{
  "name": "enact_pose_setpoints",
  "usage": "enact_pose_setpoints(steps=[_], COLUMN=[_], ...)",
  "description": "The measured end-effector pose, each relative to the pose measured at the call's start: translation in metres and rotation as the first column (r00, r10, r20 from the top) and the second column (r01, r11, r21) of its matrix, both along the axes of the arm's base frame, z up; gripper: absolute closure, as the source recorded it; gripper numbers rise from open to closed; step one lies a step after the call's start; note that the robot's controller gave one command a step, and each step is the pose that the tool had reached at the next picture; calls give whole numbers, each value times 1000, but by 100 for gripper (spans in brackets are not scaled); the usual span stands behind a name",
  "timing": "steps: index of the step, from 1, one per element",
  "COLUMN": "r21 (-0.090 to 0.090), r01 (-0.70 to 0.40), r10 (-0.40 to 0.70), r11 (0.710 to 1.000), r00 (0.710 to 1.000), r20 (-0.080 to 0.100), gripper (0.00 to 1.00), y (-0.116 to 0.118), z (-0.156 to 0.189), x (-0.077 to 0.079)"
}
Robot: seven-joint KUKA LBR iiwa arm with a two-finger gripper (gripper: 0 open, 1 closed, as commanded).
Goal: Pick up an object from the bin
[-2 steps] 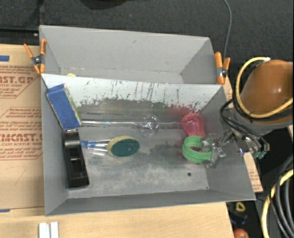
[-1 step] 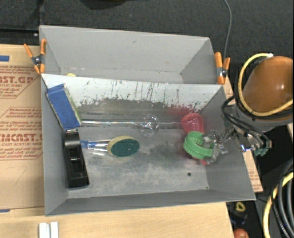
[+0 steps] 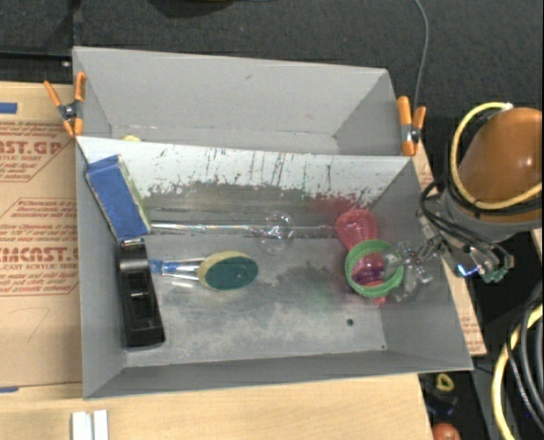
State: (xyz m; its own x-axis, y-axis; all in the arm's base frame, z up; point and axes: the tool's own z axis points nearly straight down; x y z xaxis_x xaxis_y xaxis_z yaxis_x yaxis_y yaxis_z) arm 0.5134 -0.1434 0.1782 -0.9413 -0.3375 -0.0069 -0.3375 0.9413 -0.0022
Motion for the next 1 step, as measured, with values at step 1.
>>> enact_pose_setpoints(steps=[1], r21=[4], r01=[104], r10=[-104], r11=[995], r00=[995], r20=[5], gripper=[100], y=[35], z=[96], x=[-5])
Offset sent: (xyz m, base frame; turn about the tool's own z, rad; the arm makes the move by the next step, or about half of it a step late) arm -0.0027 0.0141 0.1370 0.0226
